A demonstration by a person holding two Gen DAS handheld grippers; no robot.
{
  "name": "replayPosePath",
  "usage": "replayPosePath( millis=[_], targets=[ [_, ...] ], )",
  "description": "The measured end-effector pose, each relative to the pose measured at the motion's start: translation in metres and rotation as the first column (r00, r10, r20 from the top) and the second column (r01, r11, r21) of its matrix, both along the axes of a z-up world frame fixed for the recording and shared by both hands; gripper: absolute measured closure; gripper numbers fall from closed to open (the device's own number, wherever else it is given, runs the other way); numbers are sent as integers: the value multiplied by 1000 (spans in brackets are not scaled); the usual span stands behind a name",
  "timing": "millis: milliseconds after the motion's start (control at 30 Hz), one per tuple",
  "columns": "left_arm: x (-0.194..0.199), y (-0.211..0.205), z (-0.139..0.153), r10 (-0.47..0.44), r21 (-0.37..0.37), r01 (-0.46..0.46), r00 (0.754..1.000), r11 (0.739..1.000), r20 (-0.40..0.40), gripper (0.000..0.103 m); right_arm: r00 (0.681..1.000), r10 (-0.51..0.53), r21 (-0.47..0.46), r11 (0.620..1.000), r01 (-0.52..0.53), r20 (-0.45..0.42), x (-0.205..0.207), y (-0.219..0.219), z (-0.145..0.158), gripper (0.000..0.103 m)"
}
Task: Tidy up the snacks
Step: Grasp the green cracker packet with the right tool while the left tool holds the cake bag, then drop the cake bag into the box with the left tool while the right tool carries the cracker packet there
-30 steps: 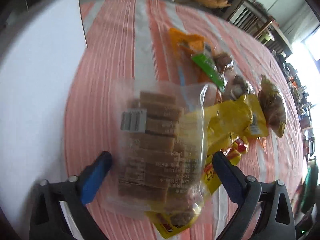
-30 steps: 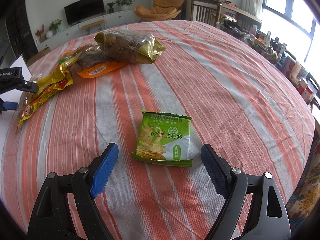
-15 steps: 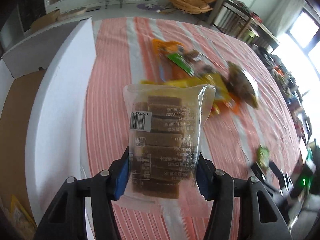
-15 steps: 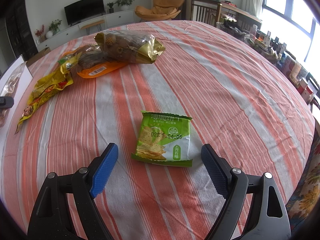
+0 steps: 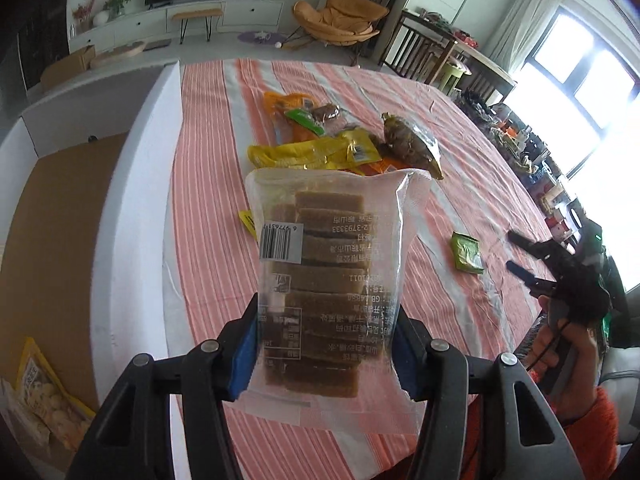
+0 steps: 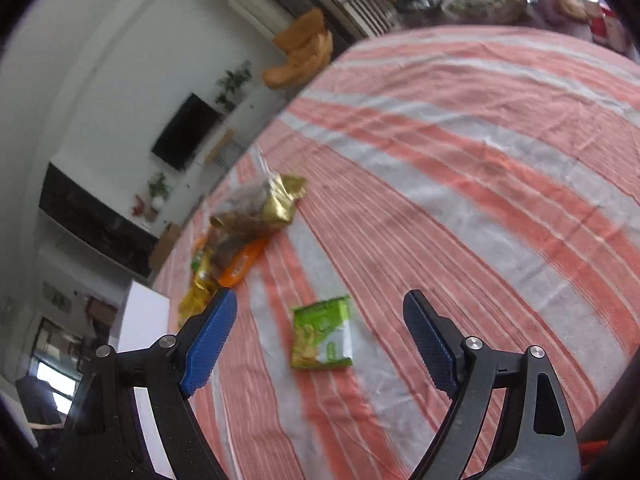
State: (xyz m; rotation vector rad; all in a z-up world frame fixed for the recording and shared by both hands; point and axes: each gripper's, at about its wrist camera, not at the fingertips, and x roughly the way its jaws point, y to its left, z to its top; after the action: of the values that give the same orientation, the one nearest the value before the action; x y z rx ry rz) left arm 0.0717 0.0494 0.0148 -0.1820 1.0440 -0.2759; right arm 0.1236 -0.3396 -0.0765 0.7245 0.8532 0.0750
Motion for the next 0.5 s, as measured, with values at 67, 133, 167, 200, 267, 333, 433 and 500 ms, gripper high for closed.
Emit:
replayPosePath(
  millis=[67, 133, 167, 200, 267, 333, 433, 500],
  targets=[
    [-3, 2, 3, -1, 2, 1, 1000, 1000, 16, 47, 982, 125, -58, 989, -134, -139, 18, 19, -7, 15],
    [-5, 2, 7, 0, -5, 0, 1000, 1000, 31, 47, 954, 175, -170, 961, -220, -244, 30, 47, -12, 15],
    [-7, 4, 9, 2, -8, -1, 999, 1000, 39, 47, 950, 173, -195, 954, -227, -260, 35, 58, -13, 16],
    [-11, 7, 12, 5, -11, -5, 999, 1000, 45, 47, 949, 163, -213, 951, -224, -272, 42, 66, -14, 16],
    [-14, 15, 17, 19, -23, -18, 998, 1000, 52, 47, 944, 126, -298, 929, -220, -306, 56, 83, -14, 18],
    [-20, 30, 24, 40, -29, -39, 997, 999, 64, 47, 931, 106, -402, 881, -251, -348, 64, 102, -18, 39],
    [-28, 54, 35, 80, -14, -79, 992, 997, 96, 47, 929, 78, -479, 839, -257, -362, 65, 113, -20, 53],
    [-35, 73, 41, 107, -12, -106, 988, 994, 111, 47, 931, 75, -480, 841, -251, -356, 61, 111, -19, 53]
  ],
)
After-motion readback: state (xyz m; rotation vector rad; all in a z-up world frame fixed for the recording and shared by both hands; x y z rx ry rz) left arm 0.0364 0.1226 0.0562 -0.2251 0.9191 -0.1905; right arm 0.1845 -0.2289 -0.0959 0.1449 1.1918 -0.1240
